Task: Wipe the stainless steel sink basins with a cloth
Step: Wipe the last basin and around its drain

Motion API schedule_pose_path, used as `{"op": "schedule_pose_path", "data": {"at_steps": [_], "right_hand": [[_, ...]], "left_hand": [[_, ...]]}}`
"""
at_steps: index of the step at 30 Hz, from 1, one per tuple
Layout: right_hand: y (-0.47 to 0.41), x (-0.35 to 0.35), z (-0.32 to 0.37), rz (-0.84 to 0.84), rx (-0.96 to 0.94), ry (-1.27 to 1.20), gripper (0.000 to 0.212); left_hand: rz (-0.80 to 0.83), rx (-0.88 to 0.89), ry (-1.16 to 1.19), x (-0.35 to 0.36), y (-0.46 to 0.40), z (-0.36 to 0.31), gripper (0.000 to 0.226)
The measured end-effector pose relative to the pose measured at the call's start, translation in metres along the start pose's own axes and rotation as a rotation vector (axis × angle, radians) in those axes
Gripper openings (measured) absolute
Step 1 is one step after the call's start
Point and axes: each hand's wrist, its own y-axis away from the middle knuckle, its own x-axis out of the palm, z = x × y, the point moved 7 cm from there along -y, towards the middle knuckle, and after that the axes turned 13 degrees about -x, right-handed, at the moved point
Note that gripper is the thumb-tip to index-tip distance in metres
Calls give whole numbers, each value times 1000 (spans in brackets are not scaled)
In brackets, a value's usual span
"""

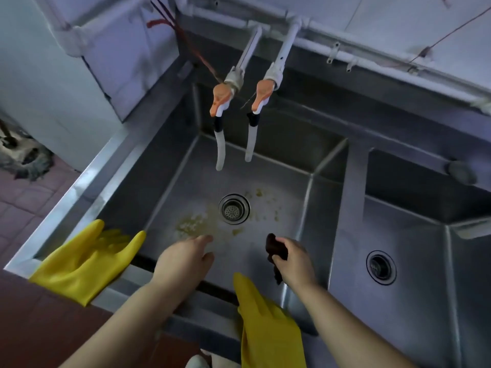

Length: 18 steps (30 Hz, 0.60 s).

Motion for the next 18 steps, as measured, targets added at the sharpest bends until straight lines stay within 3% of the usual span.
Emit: {"op": "schedule_pose_path", "data": {"at_steps": [4,9,14,18], "right_hand": [[-14,28,-18,140,52,64,49],[-18,70,-39,437,112,207,65],[-19,114,-51,657,203,74,60],[-39,130,-62,586,255,49,60]], "left_hand": [[73,-40,-42,13,-35,-1,46],[150,-53,-94,34,-64,-2,46],[248,-12,-198,56,-93,-6,45],[331,45,-266,79,-118,-16,44]]}}
